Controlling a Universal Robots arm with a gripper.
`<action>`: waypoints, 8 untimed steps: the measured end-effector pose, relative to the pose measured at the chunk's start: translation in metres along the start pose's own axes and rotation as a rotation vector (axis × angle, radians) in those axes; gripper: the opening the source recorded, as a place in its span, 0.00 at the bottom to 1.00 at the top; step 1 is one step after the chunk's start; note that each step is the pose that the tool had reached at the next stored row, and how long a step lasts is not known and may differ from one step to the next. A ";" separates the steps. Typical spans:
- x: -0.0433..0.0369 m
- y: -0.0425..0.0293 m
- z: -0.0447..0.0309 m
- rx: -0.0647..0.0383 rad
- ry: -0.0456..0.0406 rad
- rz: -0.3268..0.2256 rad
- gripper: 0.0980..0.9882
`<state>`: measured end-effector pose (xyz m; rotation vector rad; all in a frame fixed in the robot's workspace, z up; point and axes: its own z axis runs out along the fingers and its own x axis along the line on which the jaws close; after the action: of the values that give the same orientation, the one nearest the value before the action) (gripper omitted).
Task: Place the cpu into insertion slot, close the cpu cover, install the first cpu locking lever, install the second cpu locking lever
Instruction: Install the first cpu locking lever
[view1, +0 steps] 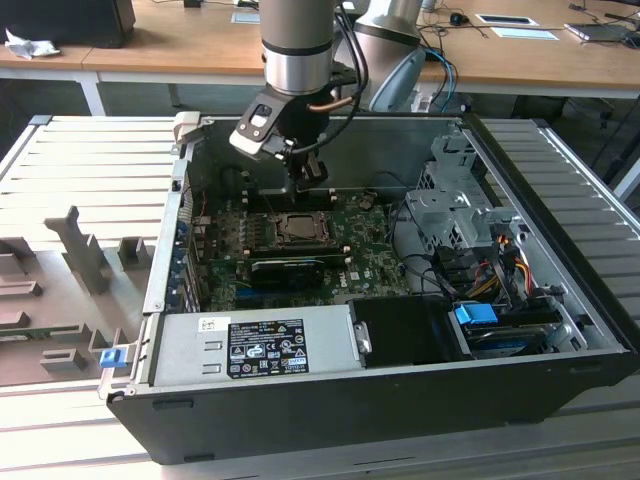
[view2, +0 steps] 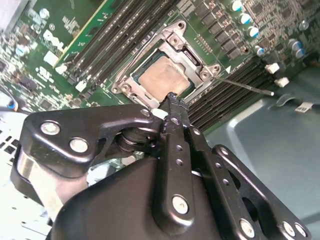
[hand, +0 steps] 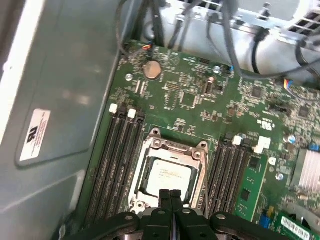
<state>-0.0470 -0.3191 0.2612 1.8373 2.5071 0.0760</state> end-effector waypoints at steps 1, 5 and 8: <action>0.0000 0.0000 0.0000 0.000 0.0010 -0.018 0.01; 0.0000 0.0000 0.0000 0.000 0.0039 -0.067 0.01; 0.0000 0.0000 0.0000 0.000 0.0057 -0.098 0.01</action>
<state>-0.0470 -0.3191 0.2612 1.7133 2.5962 0.0783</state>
